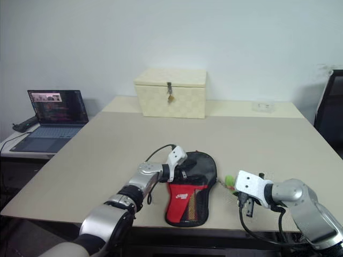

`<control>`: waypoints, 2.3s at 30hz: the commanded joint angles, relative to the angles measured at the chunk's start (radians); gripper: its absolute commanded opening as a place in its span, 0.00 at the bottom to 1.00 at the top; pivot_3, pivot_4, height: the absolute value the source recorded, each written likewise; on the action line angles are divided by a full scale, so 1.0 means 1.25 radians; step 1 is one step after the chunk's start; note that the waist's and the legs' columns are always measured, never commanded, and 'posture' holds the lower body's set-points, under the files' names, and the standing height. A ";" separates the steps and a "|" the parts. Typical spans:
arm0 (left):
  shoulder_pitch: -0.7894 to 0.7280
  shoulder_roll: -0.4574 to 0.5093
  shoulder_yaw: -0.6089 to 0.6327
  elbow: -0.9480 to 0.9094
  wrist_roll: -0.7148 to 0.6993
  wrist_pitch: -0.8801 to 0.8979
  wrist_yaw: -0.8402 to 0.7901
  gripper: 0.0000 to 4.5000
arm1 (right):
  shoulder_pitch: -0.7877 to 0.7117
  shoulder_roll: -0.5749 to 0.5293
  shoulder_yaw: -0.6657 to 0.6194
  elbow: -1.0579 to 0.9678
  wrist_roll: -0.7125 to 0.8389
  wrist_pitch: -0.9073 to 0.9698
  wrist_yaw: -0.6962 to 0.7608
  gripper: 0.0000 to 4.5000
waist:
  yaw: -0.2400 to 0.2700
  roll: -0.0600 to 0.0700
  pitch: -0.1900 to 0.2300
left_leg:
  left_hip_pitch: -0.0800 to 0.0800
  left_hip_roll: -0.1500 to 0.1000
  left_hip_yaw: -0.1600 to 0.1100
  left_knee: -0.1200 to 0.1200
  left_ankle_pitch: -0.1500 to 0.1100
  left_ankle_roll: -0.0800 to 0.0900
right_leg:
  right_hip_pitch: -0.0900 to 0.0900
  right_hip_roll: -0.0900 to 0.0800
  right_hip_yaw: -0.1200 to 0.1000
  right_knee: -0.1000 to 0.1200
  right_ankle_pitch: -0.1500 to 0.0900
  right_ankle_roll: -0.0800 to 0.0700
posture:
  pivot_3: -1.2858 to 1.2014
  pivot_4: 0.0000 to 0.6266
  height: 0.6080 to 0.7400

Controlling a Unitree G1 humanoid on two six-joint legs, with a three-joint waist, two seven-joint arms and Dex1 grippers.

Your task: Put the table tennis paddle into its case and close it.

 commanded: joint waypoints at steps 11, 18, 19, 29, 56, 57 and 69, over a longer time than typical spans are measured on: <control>0.018 -0.015 -0.020 0.036 0.036 0.011 0.037 1.00 | 0.005 -0.010 0.093 -0.099 0.063 0.033 0.039 0.00 | 0.008 0.000 0.000 | 0.003 0.000 -0.001 0.000 0.000 0.000 | 0.004 0.000 -0.001 -0.001 -0.002 0.003 | 0.52 0.24 1.00; 0.018 -0.020 -0.014 0.032 0.034 0.005 0.037 1.00 | -0.025 -0.017 0.069 -0.105 0.102 0.123 0.032 0.11 | 0.007 -0.001 0.000 | 0.006 0.000 0.000 -0.001 0.000 0.000 | 0.006 0.000 0.000 -0.001 -0.002 0.003 | 0.52 0.24 1.00; 0.018 -0.018 -0.011 0.028 0.031 0.003 0.033 1.00 | -0.028 -0.023 0.055 -0.110 0.117 0.144 0.036 0.16 | 0.007 -0.001 0.000 | 0.006 0.000 0.000 -0.001 0.000 0.000 | 0.006 0.000 0.000 -0.001 -0.002 0.003 | 0.52 0.24 1.00; 0.040 0.048 0.045 -0.096 -0.056 -0.008 -0.083 1.00 | -0.103 -0.009 -0.101 -0.135 0.324 0.391 0.013 0.52 | -0.001 -0.003 0.002 | 0.006 0.001 0.000 -0.003 0.000 0.000 | 0.004 0.000 0.003 -0.001 -0.001 0.002 | 0.52 0.24 1.00; 0.385 0.327 0.061 -0.806 -0.266 0.405 -0.238 1.00 | -0.341 0.518 -0.099 0.410 0.207 0.389 -0.520 0.39 | -0.021 -0.004 0.005 | -0.004 0.003 -0.002 -0.003 0.000 0.000 | -0.008 0.000 0.003 0.002 0.001 -0.004 | 0.52 0.24 1.00; 0.385 0.327 0.060 -0.807 -0.266 0.405 -0.235 1.00 | -0.351 0.524 -0.099 0.424 0.206 0.380 -0.521 0.32 | -0.022 -0.004 0.005 | -0.004 0.003 -0.002 -0.003 0.000 0.000 | -0.008 0.000 0.003 0.002 0.001 -0.004 | 0.52 0.24 1.00; 0.382 0.325 0.045 -0.807 -0.263 0.395 -0.209 1.00 | -0.511 0.565 -0.057 0.669 0.157 0.214 -0.489 0.01 | -0.042 -0.004 0.005 | -0.001 0.004 0.001 -0.003 0.000 0.000 | -0.008 0.001 0.006 0.004 0.002 -0.005 | 0.52 0.24 1.00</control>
